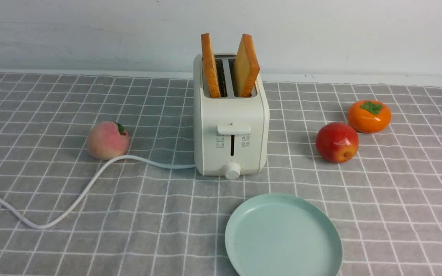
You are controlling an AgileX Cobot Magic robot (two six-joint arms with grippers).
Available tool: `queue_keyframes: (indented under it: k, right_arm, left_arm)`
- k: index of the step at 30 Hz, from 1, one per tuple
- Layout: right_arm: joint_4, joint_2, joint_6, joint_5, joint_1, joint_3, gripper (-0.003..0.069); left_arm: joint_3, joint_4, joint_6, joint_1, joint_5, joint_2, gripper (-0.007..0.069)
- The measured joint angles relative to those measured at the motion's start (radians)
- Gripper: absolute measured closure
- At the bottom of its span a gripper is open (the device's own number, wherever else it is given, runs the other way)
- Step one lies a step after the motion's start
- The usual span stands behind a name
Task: Take toasted bread from bread machine on grey coffee table place on plate.
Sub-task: 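Grasp the toast slice in the toaster and pull it up out of the slot with the right gripper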
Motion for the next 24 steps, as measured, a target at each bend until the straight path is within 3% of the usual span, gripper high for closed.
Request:
queue_keyframes:
  k: [17,24]
  right_arm:
    - [-0.017,0.0,0.0,0.03,0.0,-0.006,0.0419]
    - [-0.022,0.0,0.0,-0.062,0.0,0.003,0.0419]
  left_arm:
    - [0.0,0.0,0.0,0.0,-0.009,0.0,0.0386]
    - [0.001,0.0,0.0,0.0,-0.152,0.0,0.0386]
